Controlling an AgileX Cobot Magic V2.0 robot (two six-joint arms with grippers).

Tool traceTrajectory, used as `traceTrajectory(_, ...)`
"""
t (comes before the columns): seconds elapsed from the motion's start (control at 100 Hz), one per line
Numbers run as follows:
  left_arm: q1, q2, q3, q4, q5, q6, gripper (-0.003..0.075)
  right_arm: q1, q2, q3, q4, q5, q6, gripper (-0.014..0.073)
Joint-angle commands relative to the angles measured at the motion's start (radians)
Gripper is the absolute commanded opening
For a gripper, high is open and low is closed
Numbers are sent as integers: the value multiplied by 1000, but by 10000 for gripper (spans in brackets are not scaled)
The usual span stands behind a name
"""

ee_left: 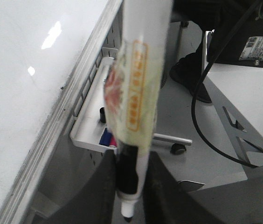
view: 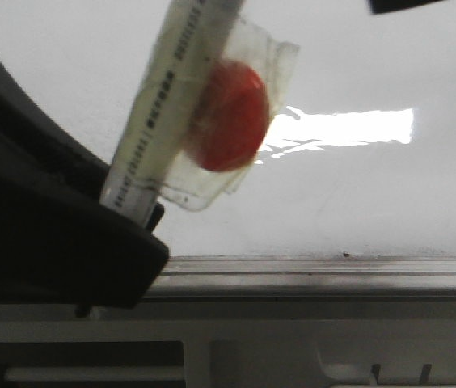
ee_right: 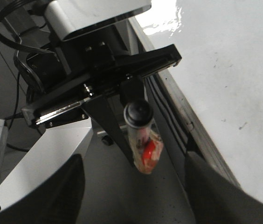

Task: Write number 9 on whiteboard

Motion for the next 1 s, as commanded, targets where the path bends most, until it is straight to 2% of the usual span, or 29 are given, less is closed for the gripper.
traceTrajectory(0.0,-6,-15,-34,-41,-38,9,-18,51,64,-59,78,-93,-21,405)
traceTrajectory(0.13,-6,-15,-34,-41,-39,9,-18,125,151,-100,95,-184,-21,405)
traceTrajectory(0.27,-6,-15,-34,-41,-39,9,-18,156,218,-109,97,-194,-21,381)
traceTrajectory(0.34,-6,-15,-34,-41,-39,9,-18,158,238,-109,97,-185,-21,297)
traceTrajectory(0.55,-6,-15,-34,-41,-39,9,-18,158,245,-109,95,-170,-19,-75)
traceTrajectory(0.72,-6,-24,-34,-94,-88,-3,1,158,238,-119,68,-223,-19,-63)
traceTrajectory(0.79,-6,-57,-34,-159,-121,-3,78,158,225,-151,-1,-241,19,-63)
traceTrajectory(0.84,-6,-93,-34,-201,-146,-3,154,153,220,-195,-107,-228,137,-63)
traceTrajectory(0.92,-6,-157,-34,-264,-187,-3,277,154,220,-303,-377,-148,342,-62)
traceTrajectory(0.99,-6,-222,-34,-283,-221,-3,319,154,227,-407,-592,-17,514,-62)
